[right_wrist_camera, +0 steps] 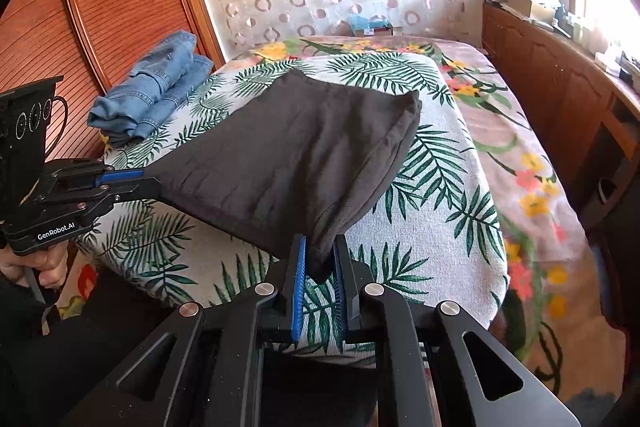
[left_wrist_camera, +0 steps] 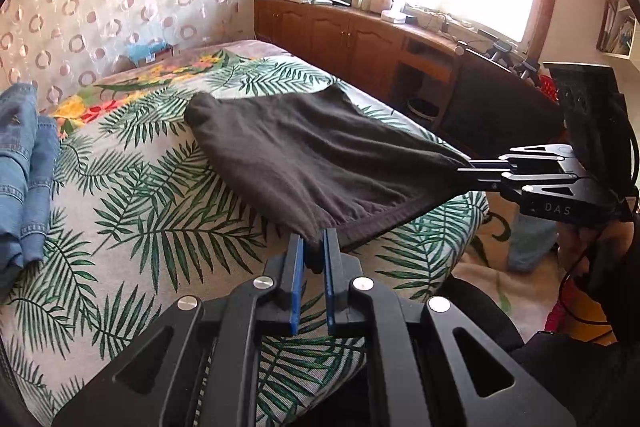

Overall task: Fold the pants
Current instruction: 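Lift the edge with the left gripper while the right gripper grasps the shorts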

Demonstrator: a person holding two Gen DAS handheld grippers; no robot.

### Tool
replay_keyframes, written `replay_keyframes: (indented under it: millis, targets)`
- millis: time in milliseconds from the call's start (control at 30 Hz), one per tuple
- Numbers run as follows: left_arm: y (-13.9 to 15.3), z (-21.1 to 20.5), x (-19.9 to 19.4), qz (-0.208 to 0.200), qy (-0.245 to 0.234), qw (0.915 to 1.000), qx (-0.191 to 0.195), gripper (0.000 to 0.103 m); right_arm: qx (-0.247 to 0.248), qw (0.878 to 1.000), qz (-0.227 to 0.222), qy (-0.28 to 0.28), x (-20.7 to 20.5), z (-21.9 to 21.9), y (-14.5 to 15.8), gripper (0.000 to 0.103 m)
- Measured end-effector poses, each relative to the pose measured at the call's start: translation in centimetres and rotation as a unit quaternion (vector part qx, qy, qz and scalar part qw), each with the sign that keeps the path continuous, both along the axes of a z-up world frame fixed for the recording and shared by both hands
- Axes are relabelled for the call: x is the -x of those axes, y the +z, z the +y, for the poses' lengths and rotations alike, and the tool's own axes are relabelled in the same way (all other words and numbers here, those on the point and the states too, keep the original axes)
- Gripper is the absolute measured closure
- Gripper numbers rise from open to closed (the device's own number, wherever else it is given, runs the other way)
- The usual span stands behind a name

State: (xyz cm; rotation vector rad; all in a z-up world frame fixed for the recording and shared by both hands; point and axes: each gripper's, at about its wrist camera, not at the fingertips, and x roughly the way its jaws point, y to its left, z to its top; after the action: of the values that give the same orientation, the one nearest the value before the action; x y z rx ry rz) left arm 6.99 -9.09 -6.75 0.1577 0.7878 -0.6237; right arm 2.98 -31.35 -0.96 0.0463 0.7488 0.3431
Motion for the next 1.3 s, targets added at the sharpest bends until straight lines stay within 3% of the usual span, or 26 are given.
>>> replay_keyframes:
  millis: [700, 1300]
  targets:
    - [5.0, -0.2, 1.7, -0.062, -0.007, 0.9980, 0.012, 0.094, 0.002, 0.998, -0.067, 0.008, 3.1, -0.4, 4.2, 0.091]
    - [3.0, -1.4, -6.9, -0.049, 0.017, 0.9986, -0.014, 0.094, 0.004, 0.997, -0.080, -0.022, -3.3, 0.8, 2.1, 0.091]
